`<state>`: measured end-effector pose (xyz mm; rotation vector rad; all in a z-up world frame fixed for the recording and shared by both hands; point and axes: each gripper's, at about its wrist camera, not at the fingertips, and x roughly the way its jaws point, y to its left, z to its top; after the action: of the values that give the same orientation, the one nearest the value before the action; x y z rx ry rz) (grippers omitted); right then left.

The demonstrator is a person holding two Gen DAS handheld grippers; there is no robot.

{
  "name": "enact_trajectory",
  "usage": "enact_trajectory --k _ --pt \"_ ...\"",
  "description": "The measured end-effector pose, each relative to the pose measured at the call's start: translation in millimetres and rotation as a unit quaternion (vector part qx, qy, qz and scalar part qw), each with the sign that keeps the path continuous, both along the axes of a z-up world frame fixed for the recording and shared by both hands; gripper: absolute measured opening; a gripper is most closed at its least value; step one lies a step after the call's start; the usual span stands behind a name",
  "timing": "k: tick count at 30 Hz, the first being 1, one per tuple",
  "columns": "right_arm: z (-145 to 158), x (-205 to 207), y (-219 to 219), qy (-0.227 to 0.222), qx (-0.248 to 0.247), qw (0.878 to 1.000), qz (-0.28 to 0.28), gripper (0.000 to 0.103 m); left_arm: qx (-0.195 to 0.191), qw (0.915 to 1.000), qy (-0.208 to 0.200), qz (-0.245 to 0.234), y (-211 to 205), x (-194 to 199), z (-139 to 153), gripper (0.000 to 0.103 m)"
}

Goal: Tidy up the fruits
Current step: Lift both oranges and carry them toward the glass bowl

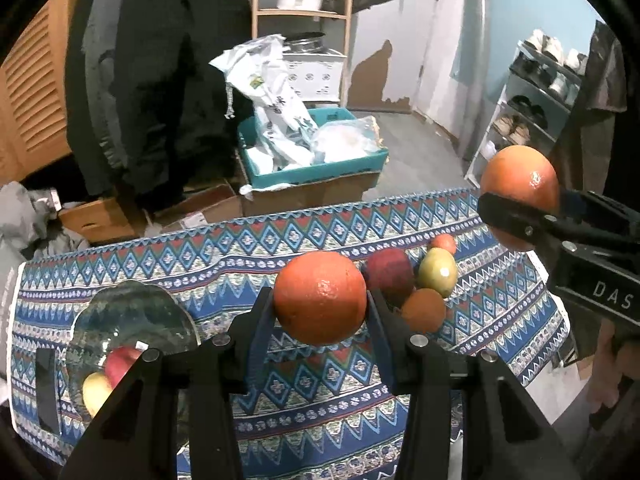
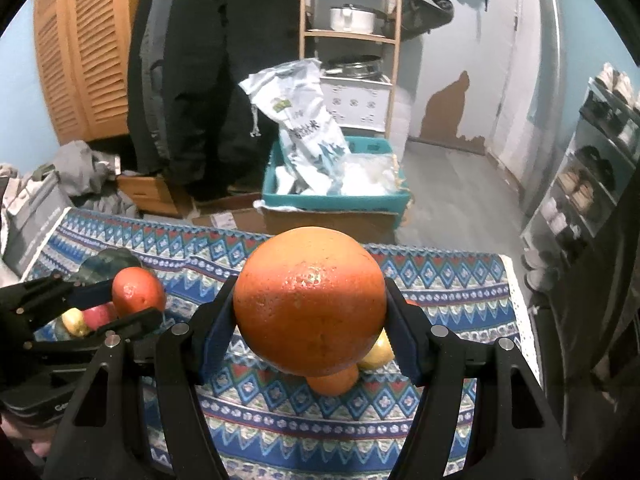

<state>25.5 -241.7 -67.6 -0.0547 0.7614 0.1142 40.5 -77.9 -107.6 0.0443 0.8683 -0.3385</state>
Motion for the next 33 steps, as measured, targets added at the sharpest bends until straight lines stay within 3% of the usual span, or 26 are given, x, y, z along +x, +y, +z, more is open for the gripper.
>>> enact_trajectory --k 18,33 --pt "1 32 86 0.005 0.001 0.998 0.067 0.069 -0.020 0.9964 0.006 0.083 85 9 -4 0.046" --pt "-13 62 169 0.030 0.000 0.991 0.131 0.069 -0.029 0.9857 0.030 0.163 168 18 -26 0.046"
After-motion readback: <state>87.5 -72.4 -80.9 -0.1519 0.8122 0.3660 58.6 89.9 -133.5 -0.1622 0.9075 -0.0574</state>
